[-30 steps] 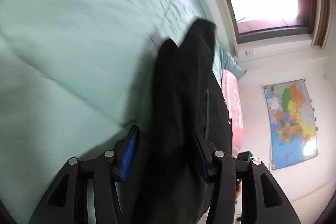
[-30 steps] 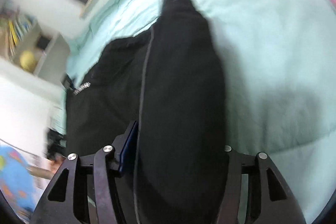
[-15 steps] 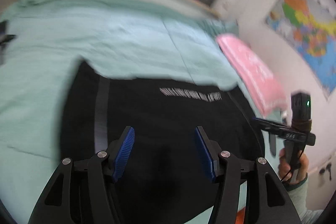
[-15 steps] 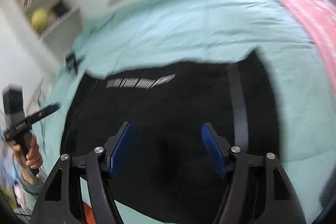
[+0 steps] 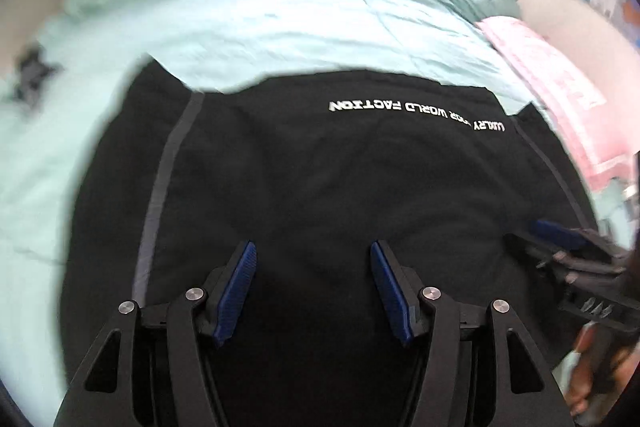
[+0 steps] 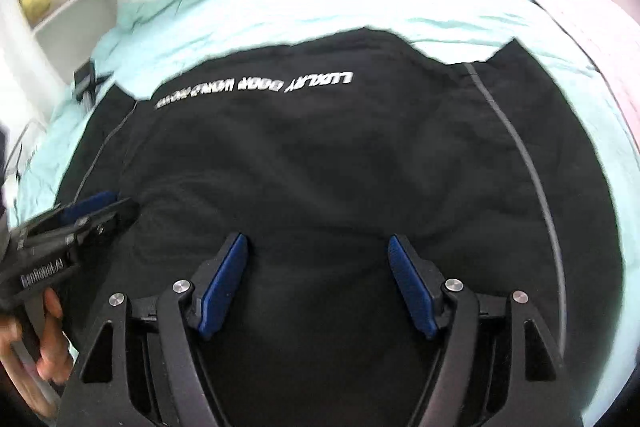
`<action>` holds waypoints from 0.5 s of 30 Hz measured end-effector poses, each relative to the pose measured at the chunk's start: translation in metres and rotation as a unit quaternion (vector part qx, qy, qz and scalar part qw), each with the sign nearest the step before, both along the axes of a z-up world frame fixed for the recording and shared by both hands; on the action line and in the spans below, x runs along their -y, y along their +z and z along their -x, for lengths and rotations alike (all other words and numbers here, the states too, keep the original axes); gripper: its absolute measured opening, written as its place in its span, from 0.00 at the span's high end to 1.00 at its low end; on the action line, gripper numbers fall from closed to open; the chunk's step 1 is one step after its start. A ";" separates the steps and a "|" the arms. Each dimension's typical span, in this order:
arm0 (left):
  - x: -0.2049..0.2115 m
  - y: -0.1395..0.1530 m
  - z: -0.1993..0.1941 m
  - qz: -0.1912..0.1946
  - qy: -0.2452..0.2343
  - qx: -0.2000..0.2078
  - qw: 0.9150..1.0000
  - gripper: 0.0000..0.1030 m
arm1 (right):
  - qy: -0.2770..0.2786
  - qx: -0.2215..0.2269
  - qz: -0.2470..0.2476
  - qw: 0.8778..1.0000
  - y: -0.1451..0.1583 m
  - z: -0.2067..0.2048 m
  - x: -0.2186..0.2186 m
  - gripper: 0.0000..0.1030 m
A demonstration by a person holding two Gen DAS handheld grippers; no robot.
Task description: Fold large clothes
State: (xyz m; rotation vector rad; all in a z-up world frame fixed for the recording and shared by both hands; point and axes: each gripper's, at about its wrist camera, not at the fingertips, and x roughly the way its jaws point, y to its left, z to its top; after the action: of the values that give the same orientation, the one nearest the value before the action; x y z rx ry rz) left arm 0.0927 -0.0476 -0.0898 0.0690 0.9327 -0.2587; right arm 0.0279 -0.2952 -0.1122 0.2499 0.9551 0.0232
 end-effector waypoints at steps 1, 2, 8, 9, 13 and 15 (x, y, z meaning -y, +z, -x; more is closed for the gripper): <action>0.006 0.010 0.016 -0.033 -0.002 0.025 0.999 0.40 | -0.009 0.000 -0.009 1.000 0.007 0.008 0.005 0.27; 0.011 0.016 0.027 -0.054 -0.009 0.039 0.998 0.40 | -0.017 0.004 -0.021 1.000 0.018 0.017 0.012 0.27; -0.005 0.096 0.088 -0.041 0.019 0.127 0.991 0.36 | -0.044 0.096 0.004 0.994 0.105 0.069 0.017 0.27; -0.004 0.109 0.092 -0.031 0.027 0.132 0.990 0.34 | -0.044 0.111 0.012 0.993 0.120 0.075 0.011 0.26; -0.010 0.158 0.116 -0.006 0.035 0.172 0.984 0.29 | -0.022 0.151 0.015 0.988 0.169 0.097 -0.016 0.25; -0.006 0.176 0.136 -0.009 0.019 0.192 0.981 0.27 | -0.012 0.167 0.029 0.986 0.188 0.101 -0.039 0.24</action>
State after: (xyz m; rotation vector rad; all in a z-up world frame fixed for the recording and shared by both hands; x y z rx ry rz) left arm -0.0429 -0.0415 0.0858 0.1134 0.5511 -0.1924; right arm -0.0730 -0.2558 0.0756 0.1969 0.6185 0.0145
